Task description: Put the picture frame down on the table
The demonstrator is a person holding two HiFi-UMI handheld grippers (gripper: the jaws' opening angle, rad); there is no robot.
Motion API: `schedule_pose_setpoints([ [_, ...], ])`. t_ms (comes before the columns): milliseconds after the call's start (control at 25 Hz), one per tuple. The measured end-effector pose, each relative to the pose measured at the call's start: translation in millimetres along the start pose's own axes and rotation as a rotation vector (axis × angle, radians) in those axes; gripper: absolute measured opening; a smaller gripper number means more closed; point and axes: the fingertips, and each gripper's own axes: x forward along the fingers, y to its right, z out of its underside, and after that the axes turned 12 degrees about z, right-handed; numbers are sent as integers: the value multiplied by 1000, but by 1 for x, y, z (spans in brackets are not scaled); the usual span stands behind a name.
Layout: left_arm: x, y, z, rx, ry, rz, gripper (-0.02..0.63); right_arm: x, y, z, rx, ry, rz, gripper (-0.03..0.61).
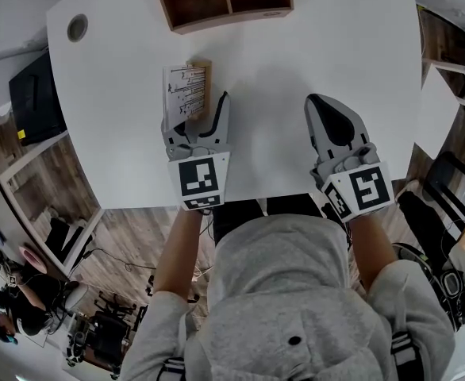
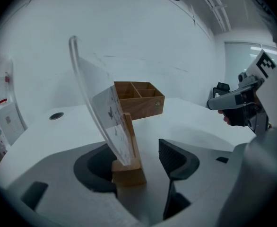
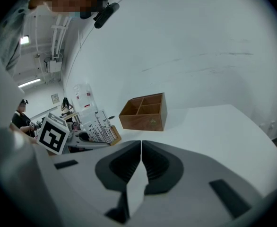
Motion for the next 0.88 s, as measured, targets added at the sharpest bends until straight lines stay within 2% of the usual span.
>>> schedule_pose_setpoints([
  [240, -17, 9, -5, 29, -7, -10, 275, -17, 0, -10, -26, 33, 5, 28],
  [600, -57, 14, -5, 22, -18, -68, 278, -57, 13, -29, -60, 89, 38, 28],
  [880, -103, 24, -25, 35, 22, -132, 278, -96, 25, -50, -108, 152, 64, 28],
])
